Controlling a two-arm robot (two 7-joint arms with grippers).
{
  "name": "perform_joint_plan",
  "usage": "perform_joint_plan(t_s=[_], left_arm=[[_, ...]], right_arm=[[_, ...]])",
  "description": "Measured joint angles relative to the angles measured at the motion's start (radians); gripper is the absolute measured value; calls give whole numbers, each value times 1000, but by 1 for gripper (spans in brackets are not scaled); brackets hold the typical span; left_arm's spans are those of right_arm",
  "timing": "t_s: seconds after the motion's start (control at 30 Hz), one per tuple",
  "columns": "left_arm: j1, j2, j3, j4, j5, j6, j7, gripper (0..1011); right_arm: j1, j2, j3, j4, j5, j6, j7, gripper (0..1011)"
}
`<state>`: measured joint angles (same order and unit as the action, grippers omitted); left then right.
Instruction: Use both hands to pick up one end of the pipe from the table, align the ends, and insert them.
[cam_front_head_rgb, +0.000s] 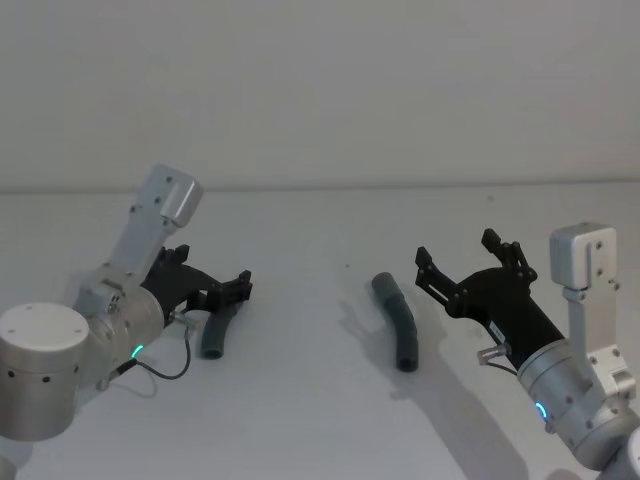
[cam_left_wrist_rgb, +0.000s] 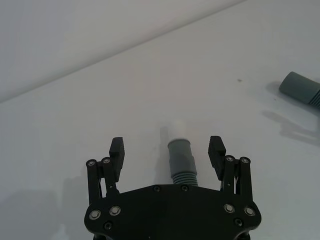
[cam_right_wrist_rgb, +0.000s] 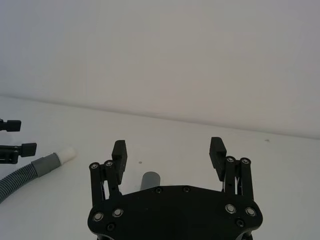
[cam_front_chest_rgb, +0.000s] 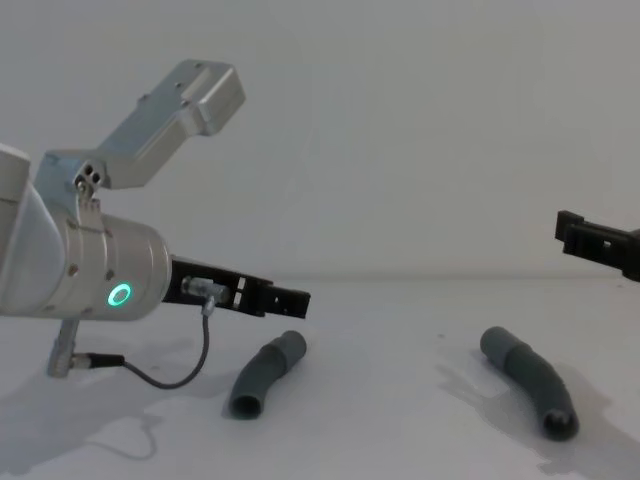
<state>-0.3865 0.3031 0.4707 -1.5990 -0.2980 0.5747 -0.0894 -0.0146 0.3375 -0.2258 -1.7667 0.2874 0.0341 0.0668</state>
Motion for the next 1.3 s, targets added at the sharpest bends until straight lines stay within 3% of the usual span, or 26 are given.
perform_joint_plan(t_s=[0.43,1.3], left_arm=[[-19,-24,0,50,2,39,-9,1001],[-42,-39,11,129,15,50,-58,1001]], right_arm=[[0,0,0,0,0,0,0,1004],[0,0,0,0,0,0,0,1004]])
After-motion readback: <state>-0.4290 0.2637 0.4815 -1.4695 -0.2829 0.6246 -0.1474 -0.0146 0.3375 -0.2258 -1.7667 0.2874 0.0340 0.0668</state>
